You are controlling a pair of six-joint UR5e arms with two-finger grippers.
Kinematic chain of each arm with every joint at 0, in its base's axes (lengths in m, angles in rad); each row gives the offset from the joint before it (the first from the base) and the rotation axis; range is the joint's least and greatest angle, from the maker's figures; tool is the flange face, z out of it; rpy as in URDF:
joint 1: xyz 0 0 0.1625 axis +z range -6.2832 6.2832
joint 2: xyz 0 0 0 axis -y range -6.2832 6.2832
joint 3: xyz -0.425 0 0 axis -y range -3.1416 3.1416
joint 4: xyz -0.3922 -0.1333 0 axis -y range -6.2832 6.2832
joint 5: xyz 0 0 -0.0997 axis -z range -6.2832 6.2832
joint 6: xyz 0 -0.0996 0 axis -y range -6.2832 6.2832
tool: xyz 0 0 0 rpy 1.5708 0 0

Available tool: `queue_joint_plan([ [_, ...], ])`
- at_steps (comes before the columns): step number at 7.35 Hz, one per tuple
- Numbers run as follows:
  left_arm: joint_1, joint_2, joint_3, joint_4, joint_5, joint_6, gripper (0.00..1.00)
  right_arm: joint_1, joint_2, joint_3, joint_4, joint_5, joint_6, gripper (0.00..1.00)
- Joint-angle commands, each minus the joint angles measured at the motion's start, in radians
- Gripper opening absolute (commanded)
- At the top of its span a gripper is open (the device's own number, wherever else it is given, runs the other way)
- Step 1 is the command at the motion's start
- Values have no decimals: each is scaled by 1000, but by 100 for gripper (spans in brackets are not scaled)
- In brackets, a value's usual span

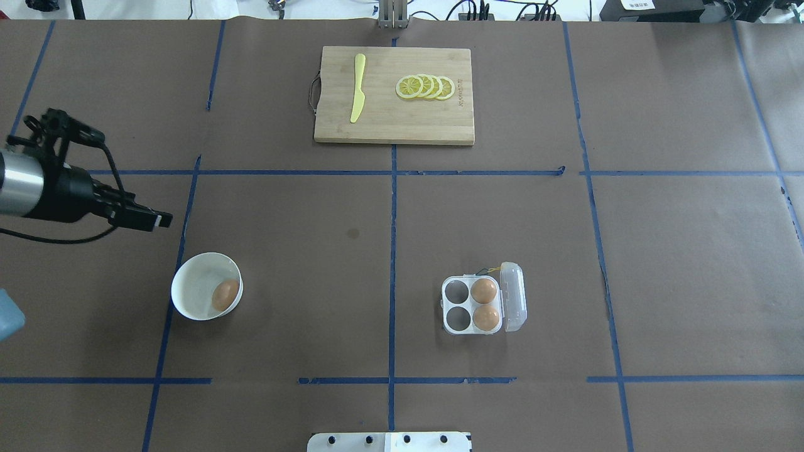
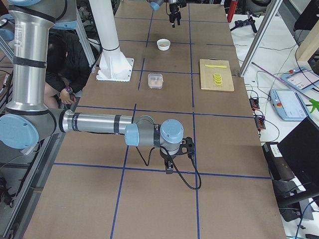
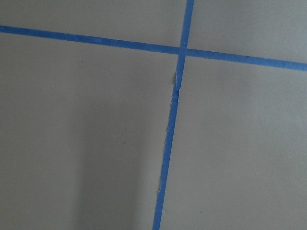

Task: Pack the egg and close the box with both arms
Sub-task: 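Move the left gripper over the white bowl toward the brown egg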

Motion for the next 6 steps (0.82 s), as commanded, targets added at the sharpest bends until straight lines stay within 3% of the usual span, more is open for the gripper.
queue_joint_plan([
  [1, 193, 1, -54, 110, 195, -122, 82, 0, 0, 0, 0, -1, 0, 100],
  [3, 265, 6, -32, 112, 250, -126, 76, 0, 0, 0, 0, -1, 0, 100],
  [6, 279, -1, -5, 110, 255, -126, 76, 0, 0, -3, 0, -1, 0, 100],
])
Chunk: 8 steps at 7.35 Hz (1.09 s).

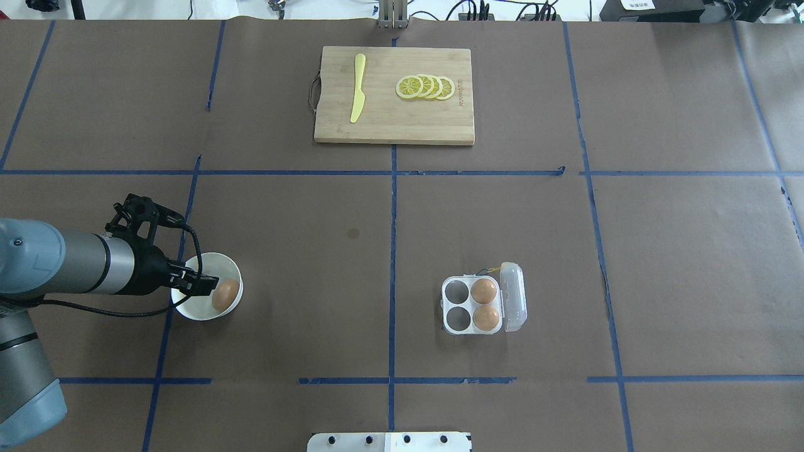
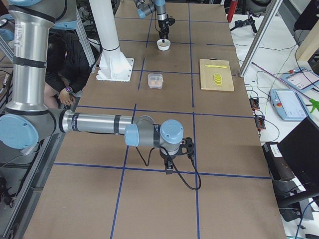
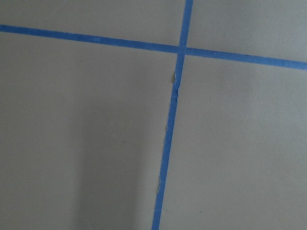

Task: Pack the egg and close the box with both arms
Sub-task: 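Move the left gripper over the white bowl toward the brown egg, then lower the left gripper into the bowl and grasp the brown egg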

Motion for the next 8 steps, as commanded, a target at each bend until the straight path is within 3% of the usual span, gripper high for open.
queue_joint_plan([
  [1, 22, -8, 7, -1, 3, -5, 76, 0, 0, -3, 0, -2, 0, 100],
  [8, 54, -46, 58, -4, 6, -80, 76, 0, 0, -3, 0, -3, 2, 100],
])
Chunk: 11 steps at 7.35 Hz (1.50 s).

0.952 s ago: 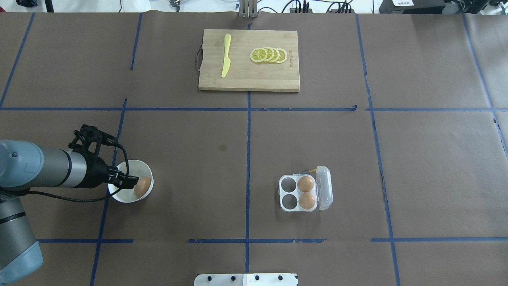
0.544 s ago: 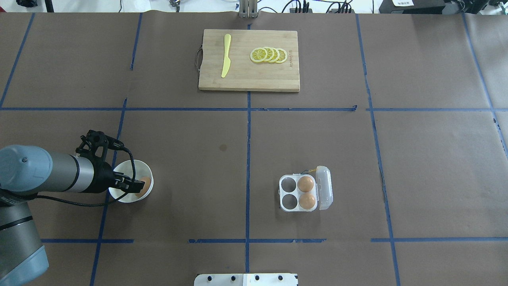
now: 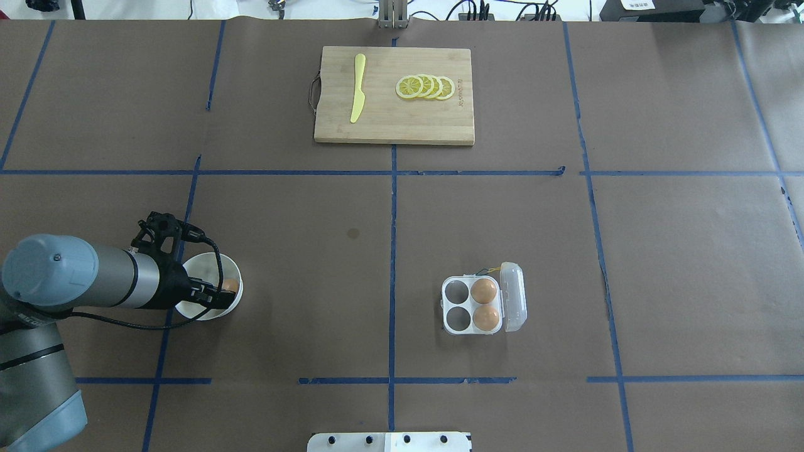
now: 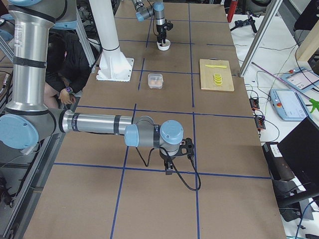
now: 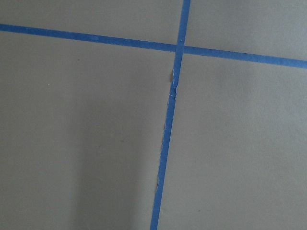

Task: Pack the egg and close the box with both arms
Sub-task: 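Lower the left gripper into the bowl and grasp the brown egg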

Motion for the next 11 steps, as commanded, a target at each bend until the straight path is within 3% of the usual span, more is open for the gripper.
queue_joint_plan([
  [1, 1, -26, 27, 0, 0, -1, 74, -1, 1, 0, 0, -3, 0, 100],
  [4, 1, -28, 31, -2, 0, 1, 72, 0, 2, -2, 2, -3, 0, 100],
  [5, 1, -28, 31, 0, 0, 1, 56, 0, 2, 0, 2, -3, 0, 100],
  [7, -3, -28, 24, 0, -1, 8, 13, -1, 3, 0, 2, -3, 0, 100],
  [8, -11, -26, 17, 0, -3, 12, 0, 0, 3, 0, 2, -3, 0, 100],
  [11, -115, -29, -37, -8, -1, 242, 0, -1, 5, 0, 2, -3, 0, 100],
])
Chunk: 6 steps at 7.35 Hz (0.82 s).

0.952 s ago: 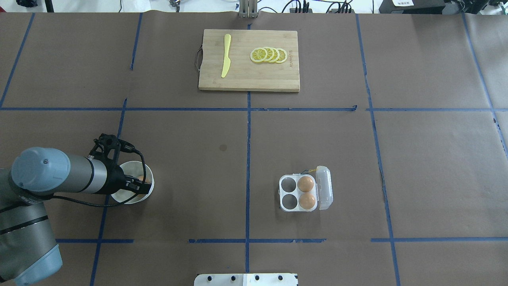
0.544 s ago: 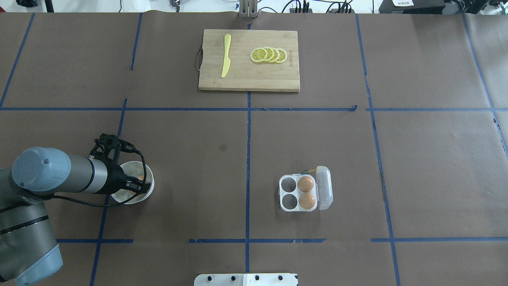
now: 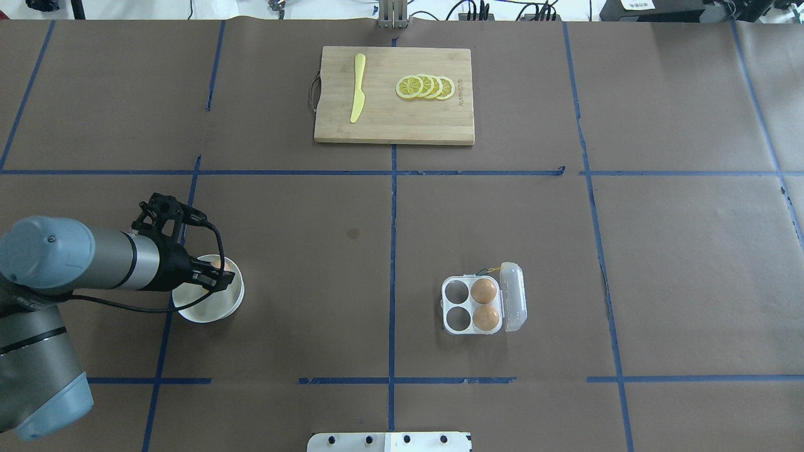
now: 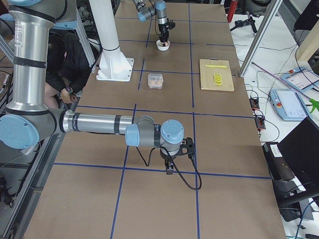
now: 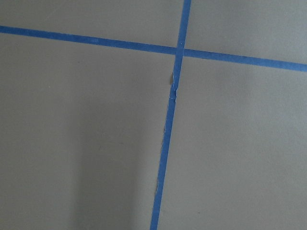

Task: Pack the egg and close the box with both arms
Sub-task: 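Lift the egg with the left gripper and carry it to the egg box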

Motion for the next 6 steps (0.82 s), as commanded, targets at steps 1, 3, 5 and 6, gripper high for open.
queue_joint_plan([
  [1, -91, -5, -54, -8, 1, 282, 0, 0, 0, 2, 0, 2, 0, 100],
  [3, -105, -174, -23, -21, 1, 389, 0, 0, 0, 0, 0, 3, -2, 100],
  [5, -96, -350, 59, -76, -2, 386, 0, 0, -1, 0, 0, 2, 0, 100],
  [6, -94, -352, 94, -192, 0, 391, 0, 0, -1, 0, 0, 2, 0, 100],
])
